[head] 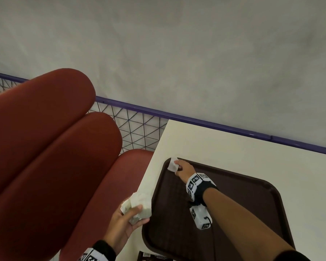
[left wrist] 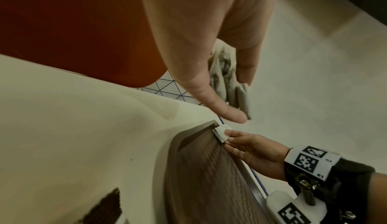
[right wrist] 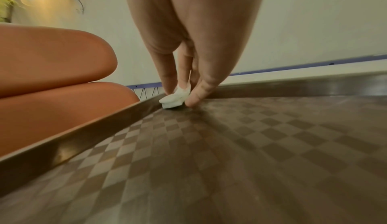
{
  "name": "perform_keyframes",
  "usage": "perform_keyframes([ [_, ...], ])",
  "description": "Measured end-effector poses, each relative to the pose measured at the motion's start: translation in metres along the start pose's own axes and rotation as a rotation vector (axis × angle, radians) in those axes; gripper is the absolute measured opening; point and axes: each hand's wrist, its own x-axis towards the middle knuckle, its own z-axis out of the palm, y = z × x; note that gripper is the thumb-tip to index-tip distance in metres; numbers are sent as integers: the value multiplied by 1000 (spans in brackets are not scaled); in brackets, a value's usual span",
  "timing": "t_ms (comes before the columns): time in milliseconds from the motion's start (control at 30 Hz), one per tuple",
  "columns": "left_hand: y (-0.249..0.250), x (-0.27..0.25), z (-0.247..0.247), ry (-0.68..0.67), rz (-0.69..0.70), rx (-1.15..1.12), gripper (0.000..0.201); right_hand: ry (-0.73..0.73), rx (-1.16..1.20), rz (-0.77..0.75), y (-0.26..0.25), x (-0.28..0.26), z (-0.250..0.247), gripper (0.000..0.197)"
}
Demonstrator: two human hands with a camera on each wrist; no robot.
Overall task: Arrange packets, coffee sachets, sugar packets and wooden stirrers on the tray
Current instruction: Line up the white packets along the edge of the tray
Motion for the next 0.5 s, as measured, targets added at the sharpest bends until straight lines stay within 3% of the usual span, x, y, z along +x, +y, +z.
perform_keyframes([
  [67, 0, -1, 1, -14, -2, -9, 62, -23, -15, -23, -1, -3, -2, 54],
  [233, 1, -4, 3, -22, 14, -11, 38, -46, -78, -84, -10, -15, -14, 55],
  [367, 3, -9, 10, -13, 49, 58, 35, -45, -68, -187, -17, -40, -19, 41],
  [500, 2, -12, 14, 19, 89, 74, 33, -163, -68, -297, -30, -84, -23, 28],
])
